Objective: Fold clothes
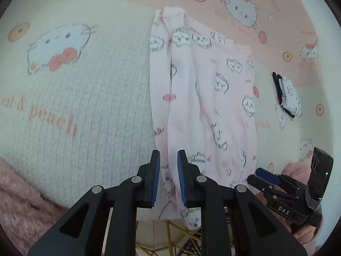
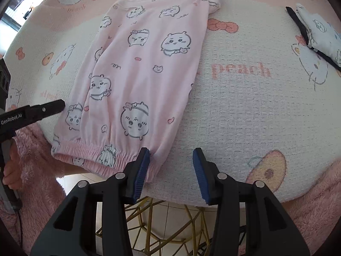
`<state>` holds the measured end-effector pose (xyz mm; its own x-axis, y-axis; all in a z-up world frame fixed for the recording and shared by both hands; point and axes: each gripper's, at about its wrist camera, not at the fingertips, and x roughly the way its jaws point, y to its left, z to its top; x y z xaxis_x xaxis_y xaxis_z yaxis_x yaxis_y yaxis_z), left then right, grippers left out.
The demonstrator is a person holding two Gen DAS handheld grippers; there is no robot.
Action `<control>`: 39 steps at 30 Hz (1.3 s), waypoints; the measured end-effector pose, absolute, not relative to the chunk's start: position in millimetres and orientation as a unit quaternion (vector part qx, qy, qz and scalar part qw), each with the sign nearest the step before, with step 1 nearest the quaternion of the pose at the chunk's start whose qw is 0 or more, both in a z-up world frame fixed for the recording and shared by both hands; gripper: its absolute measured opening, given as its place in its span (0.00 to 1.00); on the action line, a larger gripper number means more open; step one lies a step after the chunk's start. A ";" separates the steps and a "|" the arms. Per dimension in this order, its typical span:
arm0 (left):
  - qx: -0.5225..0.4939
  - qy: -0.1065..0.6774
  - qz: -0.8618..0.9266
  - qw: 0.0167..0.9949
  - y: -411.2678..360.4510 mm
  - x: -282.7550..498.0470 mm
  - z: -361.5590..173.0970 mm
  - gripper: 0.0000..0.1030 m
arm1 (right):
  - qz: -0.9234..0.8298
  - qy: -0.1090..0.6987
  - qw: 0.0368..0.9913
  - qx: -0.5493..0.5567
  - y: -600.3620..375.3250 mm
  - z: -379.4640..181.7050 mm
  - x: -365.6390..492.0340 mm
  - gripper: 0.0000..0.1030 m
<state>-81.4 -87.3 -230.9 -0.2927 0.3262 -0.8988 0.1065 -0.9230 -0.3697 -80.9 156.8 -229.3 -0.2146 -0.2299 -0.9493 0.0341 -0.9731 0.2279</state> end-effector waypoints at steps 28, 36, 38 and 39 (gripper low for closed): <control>-0.550 -0.104 0.811 0.172 -53.6 -233.2 -250.2 0.17 | -0.809 -0.029 0.092 0.580 138.0 -220.1 -266.3 0.43; -0.574 -0.151 0.799 0.095 -122.5 -233.8 -258.8 0.17 | -0.800 -0.058 0.063 0.594 154.3 -238.2 -272.5 0.43; -0.560 -0.183 0.803 0.084 -140.0 -233.6 -254.8 0.17 | -0.807 -0.071 0.046 0.584 166.5 -230.8 -270.2 0.43; -0.563 -0.200 0.796 0.091 -143.7 -235.1 -257.5 0.17 | -0.812 -0.068 0.037 0.579 171.0 -226.9 -268.5 0.43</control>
